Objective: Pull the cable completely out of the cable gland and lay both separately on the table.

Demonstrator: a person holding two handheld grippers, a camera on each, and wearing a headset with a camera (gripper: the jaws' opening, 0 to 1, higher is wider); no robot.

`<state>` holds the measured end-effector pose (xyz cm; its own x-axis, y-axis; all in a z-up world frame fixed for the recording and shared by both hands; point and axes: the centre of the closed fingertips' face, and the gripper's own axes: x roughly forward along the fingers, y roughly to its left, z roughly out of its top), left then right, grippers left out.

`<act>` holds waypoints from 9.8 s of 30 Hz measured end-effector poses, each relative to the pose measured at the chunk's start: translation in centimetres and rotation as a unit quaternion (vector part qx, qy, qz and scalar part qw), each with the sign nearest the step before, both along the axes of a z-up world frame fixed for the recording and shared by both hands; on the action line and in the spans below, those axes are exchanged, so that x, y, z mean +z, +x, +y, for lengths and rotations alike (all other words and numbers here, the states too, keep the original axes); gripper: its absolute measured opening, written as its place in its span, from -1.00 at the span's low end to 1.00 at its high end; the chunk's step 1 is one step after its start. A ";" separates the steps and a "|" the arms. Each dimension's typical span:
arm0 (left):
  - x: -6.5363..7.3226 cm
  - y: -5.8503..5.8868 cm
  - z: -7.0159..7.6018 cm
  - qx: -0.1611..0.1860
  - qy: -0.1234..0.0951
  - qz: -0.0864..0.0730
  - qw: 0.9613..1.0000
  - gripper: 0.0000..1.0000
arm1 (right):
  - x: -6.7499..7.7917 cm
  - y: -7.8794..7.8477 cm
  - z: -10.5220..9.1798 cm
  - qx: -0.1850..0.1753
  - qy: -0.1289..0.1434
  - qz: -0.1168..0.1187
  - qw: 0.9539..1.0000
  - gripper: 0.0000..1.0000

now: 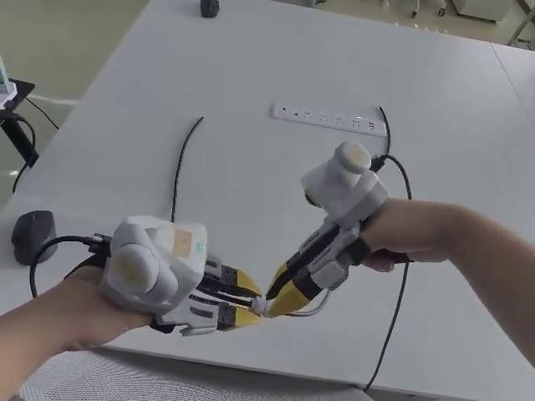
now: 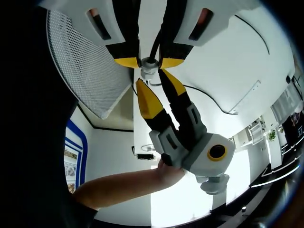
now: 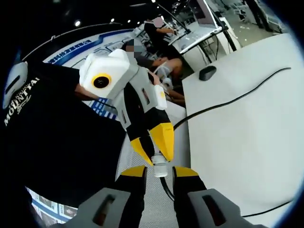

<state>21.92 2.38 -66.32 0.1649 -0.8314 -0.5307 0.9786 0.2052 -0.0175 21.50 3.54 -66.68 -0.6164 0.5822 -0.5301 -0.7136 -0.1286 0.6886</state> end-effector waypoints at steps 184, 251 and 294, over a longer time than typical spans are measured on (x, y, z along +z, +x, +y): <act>0.7 4.8 1.5 0.143 -0.059 0.058 0.986 -0.69 | -4.8 6.3 -6.5 -0.336 -0.093 -0.354 0.868 -0.97; 0.6 4.4 1.6 0.132 -0.054 0.053 0.988 -0.69 | -4.0 6.2 -5.0 -0.388 -0.091 -0.318 0.860 -1.00; 0.1 4.1 1.8 0.136 -0.039 0.057 0.988 -0.69 | -1.0 5.1 -0.9 -0.230 -0.029 -0.459 0.857 -0.82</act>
